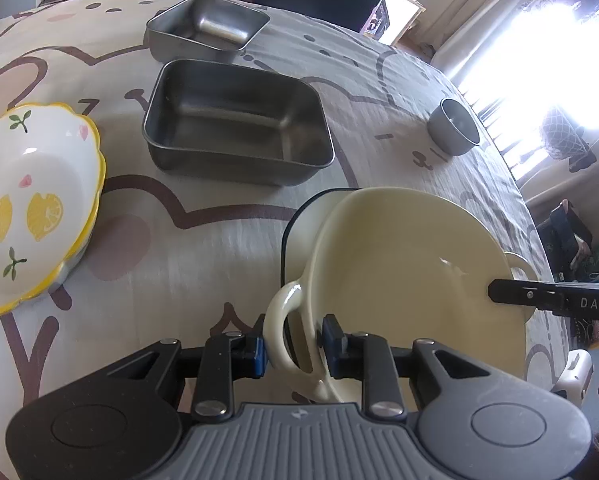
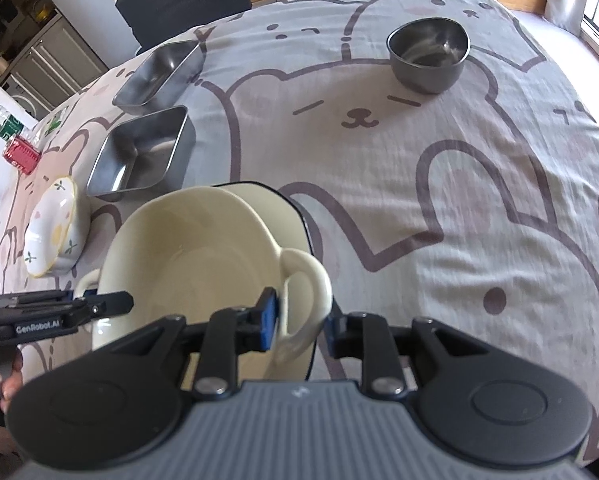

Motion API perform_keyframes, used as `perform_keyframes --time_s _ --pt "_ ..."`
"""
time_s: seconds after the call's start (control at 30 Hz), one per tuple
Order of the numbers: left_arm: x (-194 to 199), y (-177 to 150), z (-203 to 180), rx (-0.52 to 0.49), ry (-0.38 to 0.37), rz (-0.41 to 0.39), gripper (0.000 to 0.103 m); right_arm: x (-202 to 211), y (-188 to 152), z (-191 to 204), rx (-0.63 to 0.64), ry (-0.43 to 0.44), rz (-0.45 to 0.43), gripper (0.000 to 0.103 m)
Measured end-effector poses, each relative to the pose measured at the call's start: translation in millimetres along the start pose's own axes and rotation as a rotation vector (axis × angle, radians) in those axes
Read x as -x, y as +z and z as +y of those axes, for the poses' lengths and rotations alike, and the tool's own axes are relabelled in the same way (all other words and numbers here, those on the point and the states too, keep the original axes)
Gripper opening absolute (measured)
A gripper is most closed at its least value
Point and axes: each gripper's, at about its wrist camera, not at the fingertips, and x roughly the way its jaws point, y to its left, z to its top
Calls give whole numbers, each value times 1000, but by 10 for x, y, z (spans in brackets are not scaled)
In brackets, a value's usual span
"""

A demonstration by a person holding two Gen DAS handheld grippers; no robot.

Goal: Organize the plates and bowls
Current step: 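Lower the cream bowl by its handles onto the white plate with both grippers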

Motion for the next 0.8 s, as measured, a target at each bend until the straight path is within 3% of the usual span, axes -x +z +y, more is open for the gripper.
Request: perform_keyframes --time_s 0.7,0.8 --pt "-3 2 -57 -64 1 8 29 -57 35 -6 33 -20 13 33" --pt "-1 4 -73 -73 2 5 30 -79 32 23 69 -57 20 37"
